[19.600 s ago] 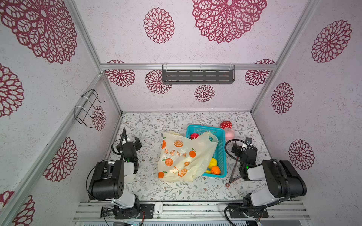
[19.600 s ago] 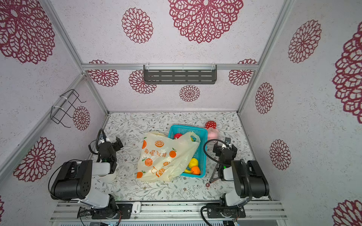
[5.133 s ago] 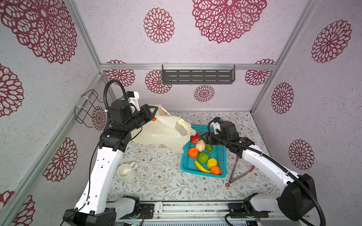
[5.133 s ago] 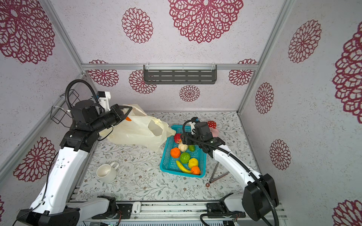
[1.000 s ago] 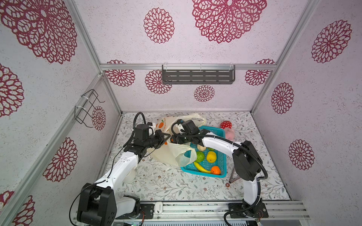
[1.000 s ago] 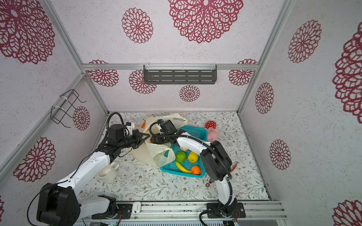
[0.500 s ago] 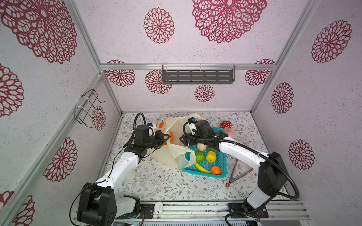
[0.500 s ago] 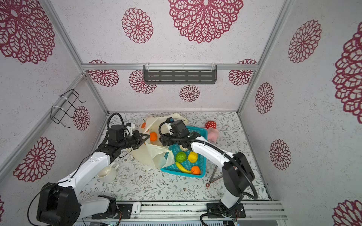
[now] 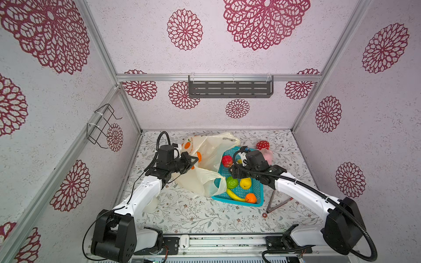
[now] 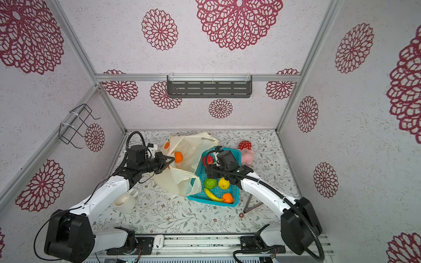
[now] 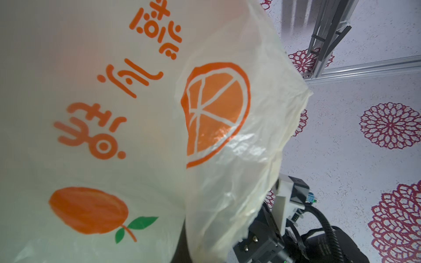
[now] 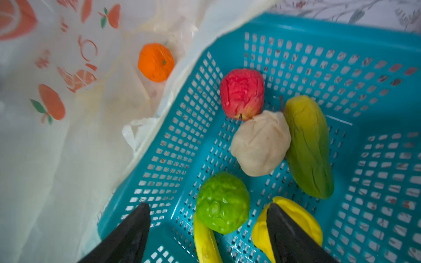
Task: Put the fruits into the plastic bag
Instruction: 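Move the right gripper back to the basket and grasp the green fruit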
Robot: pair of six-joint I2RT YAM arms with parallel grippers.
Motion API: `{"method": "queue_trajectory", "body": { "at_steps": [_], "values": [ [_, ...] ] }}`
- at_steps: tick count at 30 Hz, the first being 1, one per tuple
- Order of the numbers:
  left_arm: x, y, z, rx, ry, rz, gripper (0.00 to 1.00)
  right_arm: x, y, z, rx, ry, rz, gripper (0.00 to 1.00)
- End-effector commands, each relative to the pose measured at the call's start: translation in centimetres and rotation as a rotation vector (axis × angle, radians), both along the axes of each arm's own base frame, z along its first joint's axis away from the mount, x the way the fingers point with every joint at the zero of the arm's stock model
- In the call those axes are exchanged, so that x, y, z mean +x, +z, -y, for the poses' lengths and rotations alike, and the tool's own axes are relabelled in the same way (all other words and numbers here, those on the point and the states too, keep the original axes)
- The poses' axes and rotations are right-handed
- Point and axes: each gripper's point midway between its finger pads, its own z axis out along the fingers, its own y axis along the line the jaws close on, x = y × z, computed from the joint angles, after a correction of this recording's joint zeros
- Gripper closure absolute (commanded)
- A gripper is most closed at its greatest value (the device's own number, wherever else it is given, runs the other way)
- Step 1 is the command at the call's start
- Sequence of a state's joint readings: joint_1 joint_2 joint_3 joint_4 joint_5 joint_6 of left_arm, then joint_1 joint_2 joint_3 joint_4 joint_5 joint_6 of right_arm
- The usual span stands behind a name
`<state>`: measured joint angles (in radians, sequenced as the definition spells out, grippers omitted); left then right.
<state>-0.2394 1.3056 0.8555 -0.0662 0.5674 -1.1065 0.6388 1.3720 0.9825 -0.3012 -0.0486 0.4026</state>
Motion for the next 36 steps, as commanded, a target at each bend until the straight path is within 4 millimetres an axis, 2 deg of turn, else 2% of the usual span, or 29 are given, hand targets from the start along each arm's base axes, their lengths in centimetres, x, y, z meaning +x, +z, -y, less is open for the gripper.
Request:
{"method": "queue_trajectory", "body": {
  "at_steps": [1,8,18,30,36],
  "values": [
    [0.7,1.5,0.1,-0.002,0.000,0.048,1.00,-0.9,-1.7,-0.3,-0.039,0.037,-0.063,0.20],
    [0.7,1.8,-0.1,0.014,0.004,0.050,1.00,-1.1,-4.8,-1.0,-0.114,0.071,-0.144,0.20],
    [0.7,1.6,-0.2,0.021,0.011,0.045,1.00,-0.8,-6.5,-1.7,-0.178,0.098,-0.185,0.18],
    [0.5,1.2,-0.2,0.027,0.004,0.039,1.00,-1.3,-8.8,-1.0,-0.289,0.110,-0.255,0.17],
    [0.5,1.1,-0.2,0.030,0.004,0.038,1.00,-0.9,-9.1,-1.4,-0.288,0.111,-0.248,0.24]
  ]
}}
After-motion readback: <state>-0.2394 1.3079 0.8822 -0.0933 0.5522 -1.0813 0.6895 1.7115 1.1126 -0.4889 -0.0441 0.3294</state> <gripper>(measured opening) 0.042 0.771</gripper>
